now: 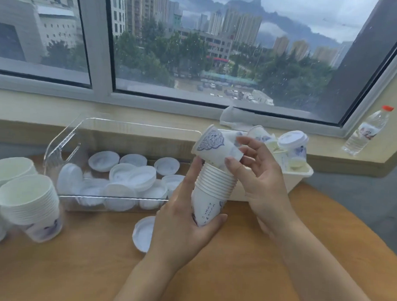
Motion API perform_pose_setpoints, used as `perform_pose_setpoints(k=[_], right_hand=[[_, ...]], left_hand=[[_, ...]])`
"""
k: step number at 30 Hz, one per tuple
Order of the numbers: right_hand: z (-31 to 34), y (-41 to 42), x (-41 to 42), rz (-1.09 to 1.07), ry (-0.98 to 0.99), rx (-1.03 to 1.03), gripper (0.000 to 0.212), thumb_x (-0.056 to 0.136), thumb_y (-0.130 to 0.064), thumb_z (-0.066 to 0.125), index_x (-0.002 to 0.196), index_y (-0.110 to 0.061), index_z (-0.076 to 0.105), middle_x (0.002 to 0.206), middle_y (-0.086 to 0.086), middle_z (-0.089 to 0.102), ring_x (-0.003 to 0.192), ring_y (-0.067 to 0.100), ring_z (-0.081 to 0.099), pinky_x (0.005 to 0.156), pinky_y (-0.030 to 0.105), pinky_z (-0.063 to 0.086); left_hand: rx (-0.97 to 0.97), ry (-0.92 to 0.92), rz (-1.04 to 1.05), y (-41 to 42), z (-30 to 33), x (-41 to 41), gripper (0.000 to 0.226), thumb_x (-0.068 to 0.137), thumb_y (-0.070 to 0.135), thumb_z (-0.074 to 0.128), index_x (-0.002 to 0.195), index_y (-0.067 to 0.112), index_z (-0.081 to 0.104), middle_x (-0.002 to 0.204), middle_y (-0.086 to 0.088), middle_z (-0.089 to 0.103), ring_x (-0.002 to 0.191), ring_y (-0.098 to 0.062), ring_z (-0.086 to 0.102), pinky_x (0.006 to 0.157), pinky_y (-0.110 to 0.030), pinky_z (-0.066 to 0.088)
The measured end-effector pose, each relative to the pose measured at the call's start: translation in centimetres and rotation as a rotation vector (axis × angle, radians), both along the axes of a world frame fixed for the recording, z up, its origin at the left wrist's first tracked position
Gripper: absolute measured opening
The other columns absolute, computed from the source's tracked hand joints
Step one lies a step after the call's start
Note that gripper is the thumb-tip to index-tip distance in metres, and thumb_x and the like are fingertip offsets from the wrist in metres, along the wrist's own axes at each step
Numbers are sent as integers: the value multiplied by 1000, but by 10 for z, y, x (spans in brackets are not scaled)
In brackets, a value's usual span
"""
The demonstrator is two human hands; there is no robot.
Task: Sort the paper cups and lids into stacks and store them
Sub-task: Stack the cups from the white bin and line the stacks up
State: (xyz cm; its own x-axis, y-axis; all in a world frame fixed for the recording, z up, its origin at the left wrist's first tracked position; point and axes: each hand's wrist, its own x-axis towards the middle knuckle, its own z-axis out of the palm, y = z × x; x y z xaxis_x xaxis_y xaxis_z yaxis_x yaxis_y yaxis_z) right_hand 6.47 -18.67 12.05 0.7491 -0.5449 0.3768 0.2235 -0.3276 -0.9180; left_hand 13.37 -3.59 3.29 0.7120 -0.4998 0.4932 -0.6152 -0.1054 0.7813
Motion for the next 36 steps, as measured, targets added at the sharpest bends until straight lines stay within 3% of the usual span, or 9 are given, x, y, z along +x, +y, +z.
perform_pose_setpoints(k=[2,5,8,13,17,21,28,33,36], right_hand=[[-10,15,-5,37,24,9,42,94,-18,77,130,-33,64,115,-4,65,106,8,68,84,22,56],[-21,31,-12,110,104,-51,52,96,-19,76,137,-44,57,114,-3,65,107,16,69,91,30,58],[-28,44,-19,198,196,-109,65,97,-21,74,149,-50,45,111,1,64,104,15,71,94,28,58],[-39,62,-28,223,266,-207,69,97,-26,74,152,-52,41,108,-8,65,104,12,70,96,28,56],[-45,74,-31,182,252,-215,56,95,-28,76,143,-46,53,101,-5,71,99,12,71,94,27,56],[-53,93,-33,148,243,-226,46,97,-31,73,142,-37,61,103,-13,74,103,4,69,92,17,52],[-74,128,-24,123,241,-208,34,99,-30,71,133,-32,70,116,-15,73,110,2,67,93,25,55],[-81,147,-19,150,209,-135,37,99,-26,72,133,-39,67,116,-17,72,105,2,69,85,19,54],[-89,163,-16,246,180,-28,55,96,-18,76,142,-43,57,117,-12,71,104,7,73,83,19,56]], left_hand=[[15,28,-6,18,-6,-8,117,75,48,86,158,64,5,114,14,69,91,-10,68,77,-41,61],[90,5,36,44,-15,-19,115,75,54,81,160,60,5,135,25,60,107,0,64,83,-38,60],[152,-22,58,66,-22,-29,116,73,57,80,161,58,3,137,39,49,116,-6,63,88,-42,59],[221,-50,51,97,-32,-32,115,74,60,76,162,56,2,144,17,55,112,-15,67,85,-42,59],[252,-77,70,117,-39,-30,118,75,55,82,164,51,4,147,26,46,114,-5,60,84,-32,55],[217,-39,99,133,-50,-31,118,75,54,84,163,54,6,143,19,55,109,-6,64,83,-35,58],[25,151,128,141,-53,-19,119,76,46,85,160,59,3,146,17,59,123,-14,65,95,-50,58],[14,145,173,149,-54,-16,118,81,36,88,161,59,4,148,21,55,129,-4,59,103,-41,54],[-45,143,189,152,-53,-15,110,88,37,83,162,55,3,150,21,53,132,-1,57,104,-30,52]])
